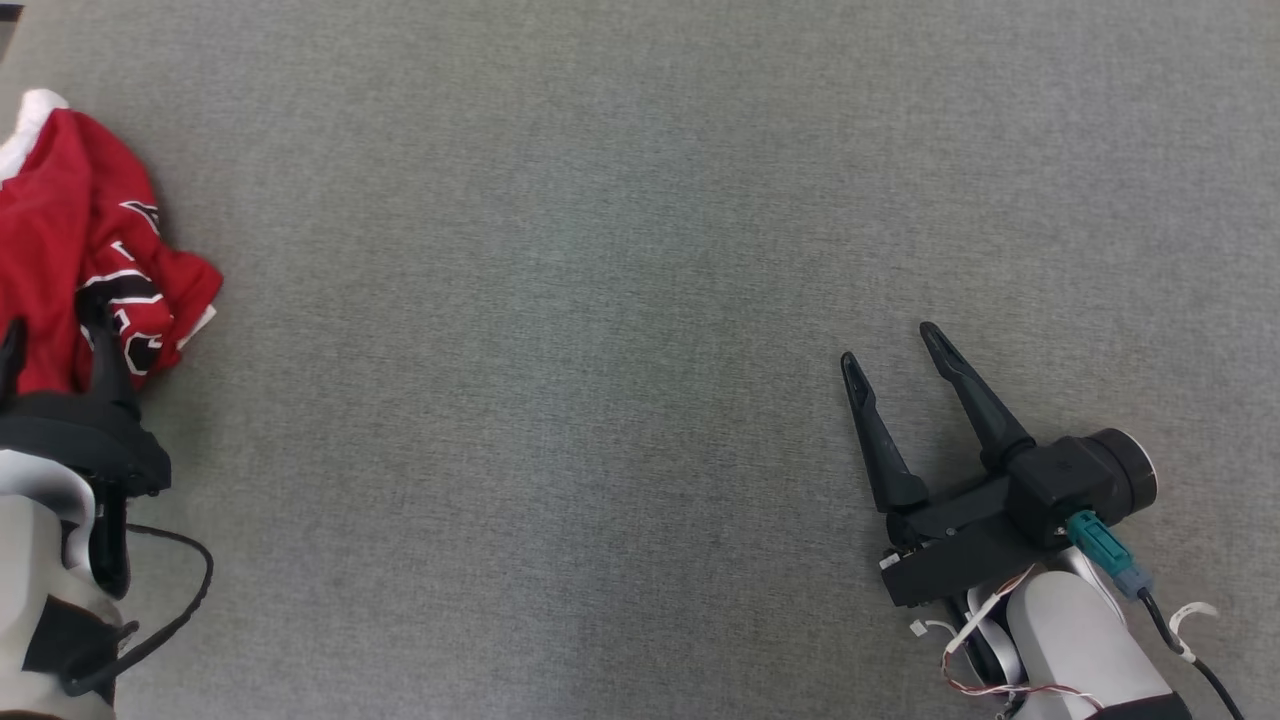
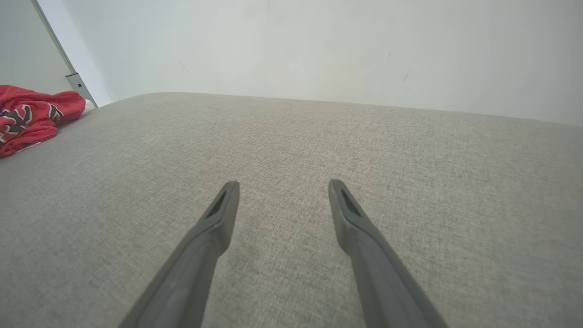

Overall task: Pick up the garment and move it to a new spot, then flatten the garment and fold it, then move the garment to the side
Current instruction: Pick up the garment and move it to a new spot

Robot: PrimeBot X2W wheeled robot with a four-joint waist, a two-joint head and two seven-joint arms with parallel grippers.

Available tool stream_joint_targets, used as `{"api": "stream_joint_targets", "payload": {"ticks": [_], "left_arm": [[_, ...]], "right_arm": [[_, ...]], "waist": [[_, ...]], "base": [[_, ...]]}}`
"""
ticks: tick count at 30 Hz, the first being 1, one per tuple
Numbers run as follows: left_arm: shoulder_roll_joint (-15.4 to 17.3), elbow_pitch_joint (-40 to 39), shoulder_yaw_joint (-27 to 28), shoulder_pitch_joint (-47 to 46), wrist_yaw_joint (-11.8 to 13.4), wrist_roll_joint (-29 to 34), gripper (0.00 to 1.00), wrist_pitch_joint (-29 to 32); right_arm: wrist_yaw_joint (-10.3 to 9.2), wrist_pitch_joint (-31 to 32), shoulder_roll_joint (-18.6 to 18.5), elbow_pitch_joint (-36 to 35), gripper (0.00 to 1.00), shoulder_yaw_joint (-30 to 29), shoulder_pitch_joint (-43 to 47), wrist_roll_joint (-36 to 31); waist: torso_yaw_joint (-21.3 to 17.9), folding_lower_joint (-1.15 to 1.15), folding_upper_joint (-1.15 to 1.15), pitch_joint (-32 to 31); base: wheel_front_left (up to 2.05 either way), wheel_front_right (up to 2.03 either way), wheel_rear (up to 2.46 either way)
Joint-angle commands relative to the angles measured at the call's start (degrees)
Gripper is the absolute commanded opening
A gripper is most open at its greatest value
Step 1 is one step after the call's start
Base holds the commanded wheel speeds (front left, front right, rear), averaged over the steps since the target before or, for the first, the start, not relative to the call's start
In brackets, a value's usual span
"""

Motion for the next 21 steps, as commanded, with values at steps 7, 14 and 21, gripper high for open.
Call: {"api": "stream_joint_targets", "payload": {"ticks": [7,14,21], "left_arm": [[0.89,1.43,-0.89,-0.94,1.38,2.52,0.00,-1.09],[1.35,-8.61,-2.88,-0.10,0.88,7.21,0.00,-1.07],[1.83,-17.27,-9.07,-2.83,-0.08,11.27,0.00,-1.09]], "right_arm": [[-0.15,0.03,1.26,1.34,1.00,-0.04,0.47,-0.11],[-0.15,0.01,3.63,1.86,1.00,0.55,0.65,0.78],[-0.15,0.01,6.15,3.18,1.00,0.85,0.25,1.92]], "waist": [[-0.88,-0.01,-0.01,-1.23],[-1.81,-0.01,-0.01,-4.78],[-5.30,-0.01,-0.01,-8.23]], "base": [[0.00,0.00,0.00],[0.00,0.00,0.00],[0.00,0.00,0.00]]}}
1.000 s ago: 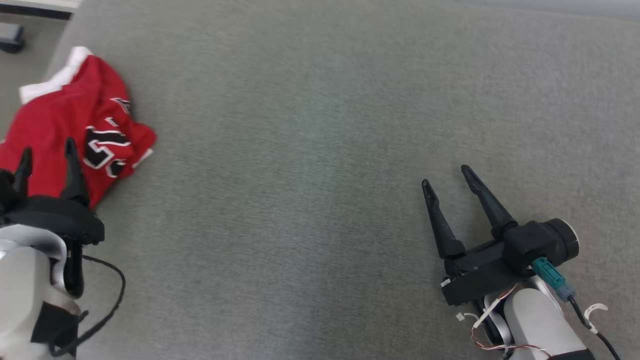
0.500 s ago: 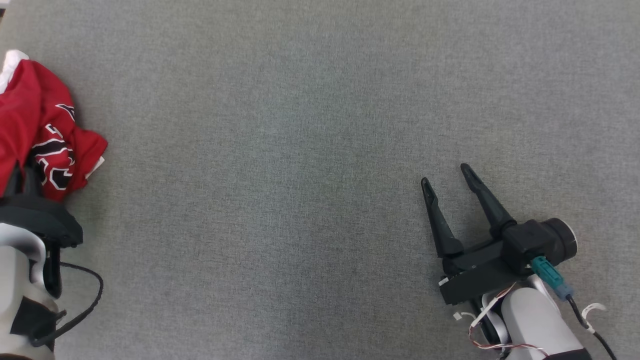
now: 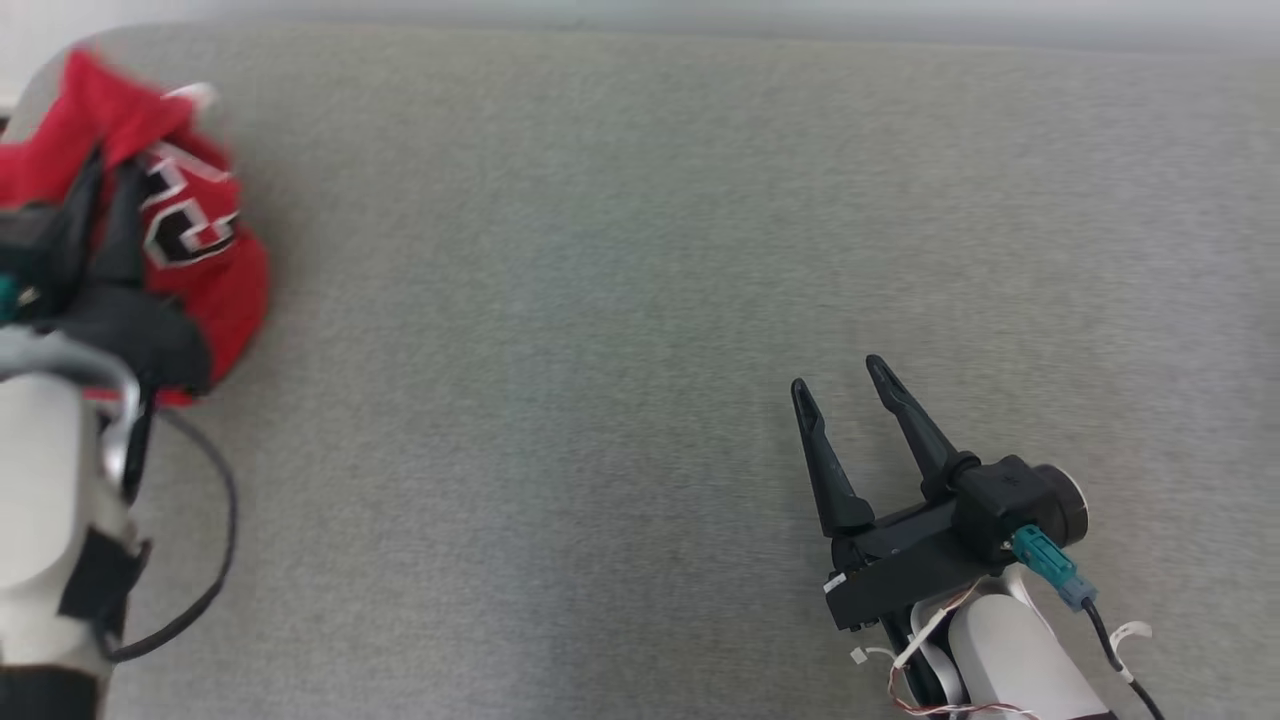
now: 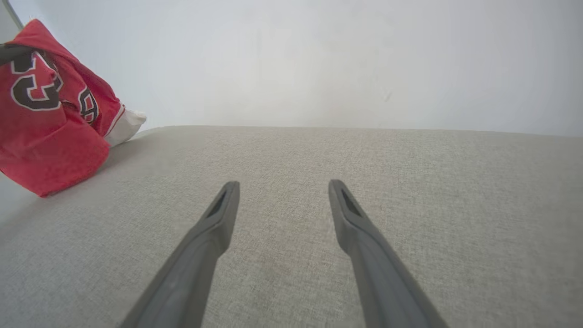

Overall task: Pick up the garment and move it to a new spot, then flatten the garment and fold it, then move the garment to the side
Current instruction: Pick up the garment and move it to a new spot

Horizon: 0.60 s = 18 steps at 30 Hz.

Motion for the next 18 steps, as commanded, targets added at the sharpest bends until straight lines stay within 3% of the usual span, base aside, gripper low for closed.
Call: {"api": "stream_joint_targets", "payload": {"ticks": [1,7,12,18], "left_arm": [[-0.47,-1.59,-1.61,-1.25,-0.33,0.45,0.00,-0.19],[-3.55,-8.45,-12.09,-3.67,-0.31,-2.47,0.00,-0.19],[-6.62,-12.51,-16.94,-3.87,-0.32,-6.64,0.00,-0.19],[-13.11,-13.70,-21.75,-2.15,-0.27,-10.35,0.00,-0.19]], "right_arm": [[-0.15,-0.02,0.68,0.41,1.00,-0.17,0.26,0.53],[-0.15,-0.02,2.59,1.65,1.00,-1.19,1.31,1.64],[-0.15,-0.01,3.07,1.84,1.00,-2.12,2.15,2.15],[-0.15,-0.01,3.18,2.05,1.00,-3.01,3.31,3.88]], "waist": [[-2.65,0.00,0.00,-2.34],[-7.81,0.00,0.00,-4.82],[-11.74,0.00,0.00,-6.16],[-14.71,0.00,0.00,-6.84]], "base": [[0.00,0.00,0.00],[0.00,0.00,0.00],[0.00,0.00,0.00],[0.00,0.00,0.00]]}}
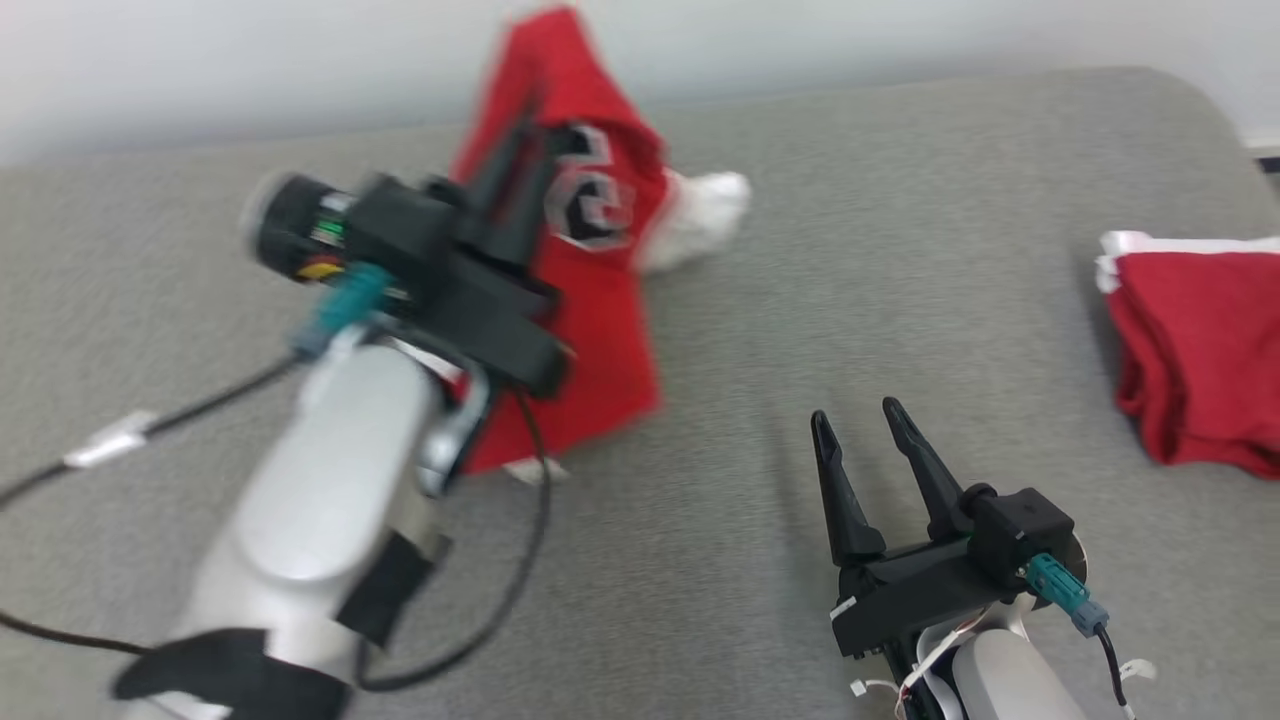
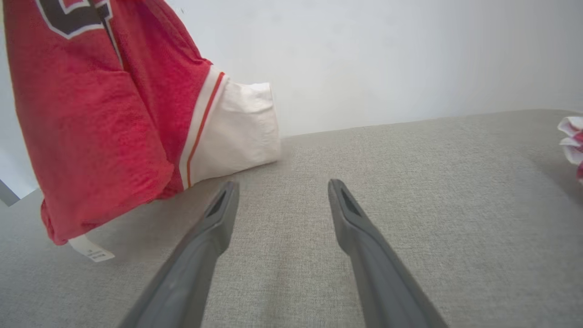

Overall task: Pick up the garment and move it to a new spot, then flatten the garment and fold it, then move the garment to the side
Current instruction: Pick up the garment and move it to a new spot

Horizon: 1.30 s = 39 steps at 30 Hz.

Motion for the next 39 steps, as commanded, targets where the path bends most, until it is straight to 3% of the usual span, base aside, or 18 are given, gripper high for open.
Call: {"api": "stream_joint_targets", "payload": {"ticks": [1,5,6,7,16,23,31,39], "left_arm": [[-0.79,1.08,-1.16,1.80,0.10,-0.43,0.00,-0.18],[-2.12,4.85,-2.91,3.85,0.10,0.42,0.03,-0.18],[-2.21,5.66,-2.28,4.48,0.28,0.77,0.43,-0.19],[-2.30,6.36,-1.69,5.15,0.57,1.15,1.00,-0.19],[-0.74,9.87,6.28,14.42,4.05,2.91,1.00,-0.19],[-0.04,3.92,16.83,25.95,7.53,5.14,1.00,-0.19],[-1.35,-3.99,26.39,37.93,8.15,9.82,1.00,-0.18],[-3.68,-9.05,32.70,46.67,6.85,12.59,1.00,-0.18]], "right_arm": [[-0.15,-0.01,0.27,-0.17,1.00,0.14,0.31,0.73],[-0.15,-0.01,0.26,-0.46,1.00,0.21,-0.51,1.38],[-0.15,-0.01,0.26,-0.48,1.00,0.14,-0.68,1.43],[-0.15,-0.01,0.26,-0.46,1.00,-0.02,-0.69,1.46],[-0.15,-0.01,0.26,0.06,1.00,-1.12,-0.09,1.53],[-0.15,-0.01,0.25,0.17,1.00,-2.26,1.10,0.66],[-0.15,-0.01,0.24,0.65,1.00,-2.43,3.04,-0.36],[-0.15,-0.01,0.24,1.49,1.00,-2.21,5.30,-0.95]], "waist": [[-3.06,0.01,0.00,-1.08],[-5.30,0.01,0.00,-0.18],[-5.74,0.01,0.00,0.03],[-6.01,0.01,0.00,0.19],[-6.63,0.01,0.00,-0.89],[-5.09,0.01,0.00,-3.57],[-3.25,0.01,0.00,-6.91],[-2.07,0.01,0.00,-9.58]], "base": [[0.00,0.00,0.00],[0.00,0.00,0.00],[0.00,0.00,0.00],[0.00,0.00,0.00],[0.00,0.00,0.00],[0.00,0.00,0.00],[0.00,0.00,0.00],[0.00,0.00,0.00]]}}
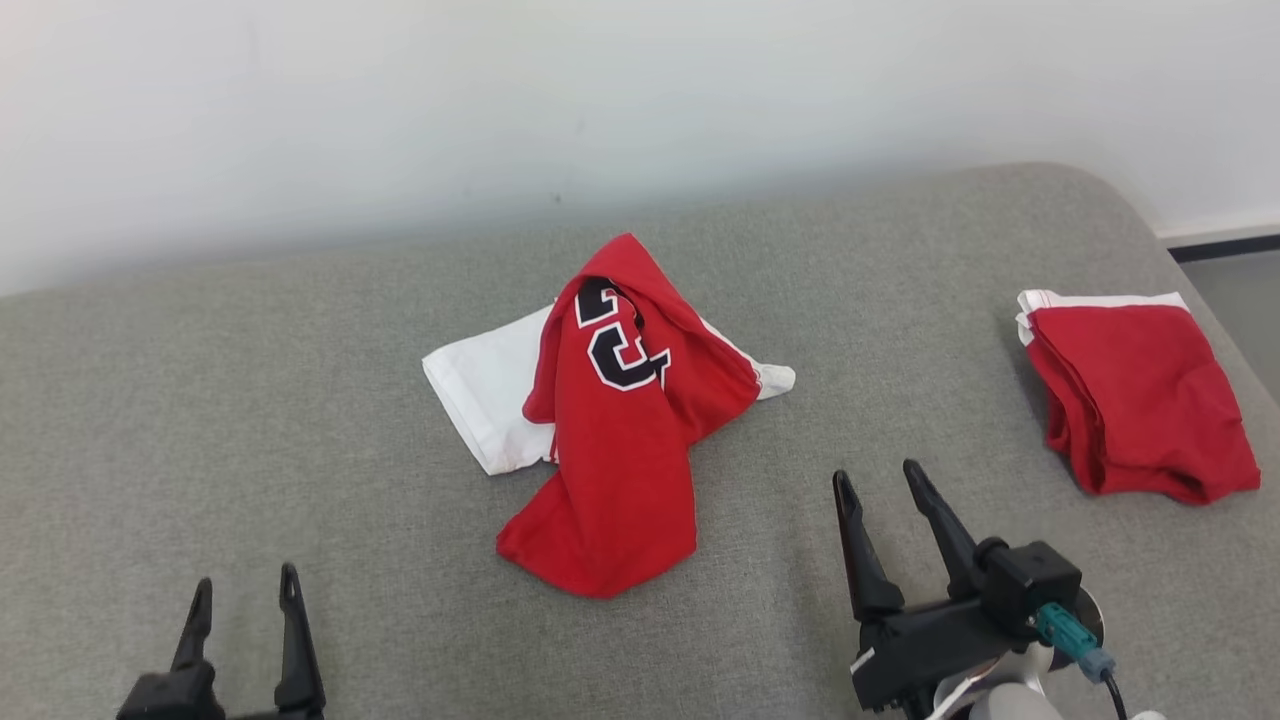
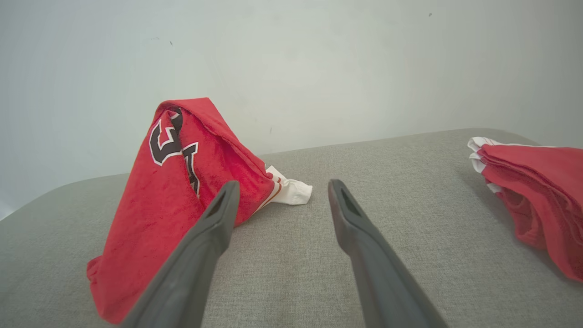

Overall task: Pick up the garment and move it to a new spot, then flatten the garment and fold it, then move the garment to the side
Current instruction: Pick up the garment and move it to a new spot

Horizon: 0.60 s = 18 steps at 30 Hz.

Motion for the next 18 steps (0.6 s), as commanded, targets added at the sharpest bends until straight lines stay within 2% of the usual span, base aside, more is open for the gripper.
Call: {"api": "stream_joint_targets", "payload": {"ticks": [1,9,18], "left_arm": [[-0.57,-0.87,0.58,1.67,-0.24,0.97,1.00,-0.18],[-2.09,-3.17,1.95,6.77,-1.53,1.81,1.00,-0.18],[-2.50,-4.70,1.98,10.63,-0.82,1.43,1.00,-0.18]], "right_arm": [[-0.15,-0.01,0.15,0.35,1.00,0.07,1.07,-0.47],[-0.15,-0.01,0.14,1.69,1.00,-0.02,2.69,-1.17],[-0.15,-0.01,0.14,2.53,1.00,0.08,3.80,-1.87]], "waist": [[0.66,0.01,0.00,-1.06],[1.53,0.01,0.00,-2.63],[1.59,0.01,0.00,-4.24]], "base": [[0.00,0.00,0.00],[0.00,0.00,0.00],[0.00,0.00,0.00]]}}
